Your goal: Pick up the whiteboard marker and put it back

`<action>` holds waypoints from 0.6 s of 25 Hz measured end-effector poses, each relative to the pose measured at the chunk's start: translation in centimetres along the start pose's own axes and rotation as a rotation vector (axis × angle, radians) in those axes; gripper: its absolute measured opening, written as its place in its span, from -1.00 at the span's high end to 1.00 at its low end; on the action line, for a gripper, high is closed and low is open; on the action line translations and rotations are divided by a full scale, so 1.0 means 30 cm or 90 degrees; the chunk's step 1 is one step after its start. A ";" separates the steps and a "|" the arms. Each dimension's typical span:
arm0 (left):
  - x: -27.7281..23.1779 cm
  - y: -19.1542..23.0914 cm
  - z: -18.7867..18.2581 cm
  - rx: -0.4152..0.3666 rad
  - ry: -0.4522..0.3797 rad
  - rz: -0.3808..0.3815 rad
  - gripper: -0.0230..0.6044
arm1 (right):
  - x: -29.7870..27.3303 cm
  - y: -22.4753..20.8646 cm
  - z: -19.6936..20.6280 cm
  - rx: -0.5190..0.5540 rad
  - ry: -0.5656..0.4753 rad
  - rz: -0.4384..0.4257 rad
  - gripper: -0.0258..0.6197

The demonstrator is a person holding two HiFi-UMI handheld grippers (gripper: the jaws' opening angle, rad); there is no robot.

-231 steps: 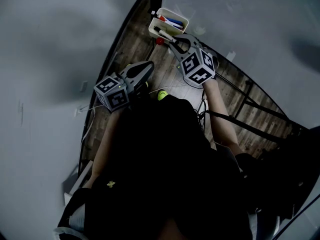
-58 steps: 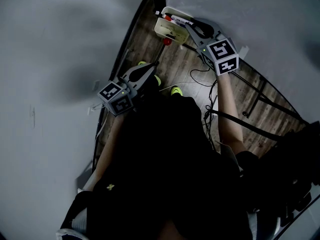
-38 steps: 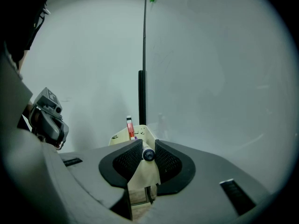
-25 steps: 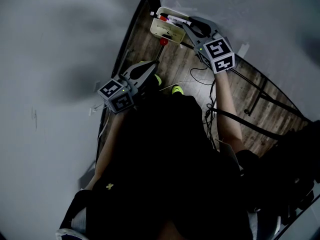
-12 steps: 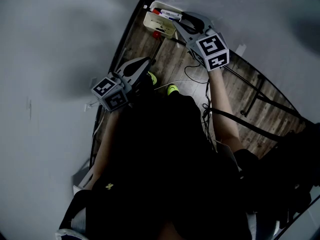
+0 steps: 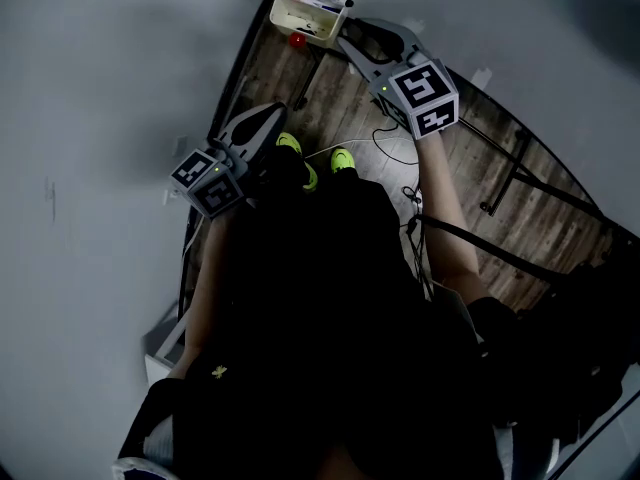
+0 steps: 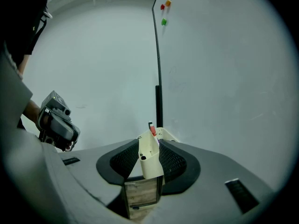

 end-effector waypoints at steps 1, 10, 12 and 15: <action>-0.001 -0.001 0.007 0.002 0.001 0.003 0.91 | 0.003 0.009 0.003 -0.005 0.001 0.000 0.52; 0.045 -0.028 0.059 0.010 0.010 0.050 0.91 | 0.063 0.123 0.009 -0.022 0.013 0.009 0.54; 0.076 -0.035 0.070 0.010 0.010 0.064 0.91 | 0.082 0.160 0.003 -0.017 0.019 0.021 0.55; 0.130 -0.018 0.091 0.009 0.023 0.082 0.91 | 0.108 0.222 -0.001 -0.023 0.021 0.048 0.55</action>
Point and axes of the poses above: the fingertips, and each gripper's own axes: x backward along the fingers, y to its left, z out of its underside, the point moved 7 cm from there along x, backward along the fingers, and after that the axes turned 4 degrees about x, right-handed, at the moved point
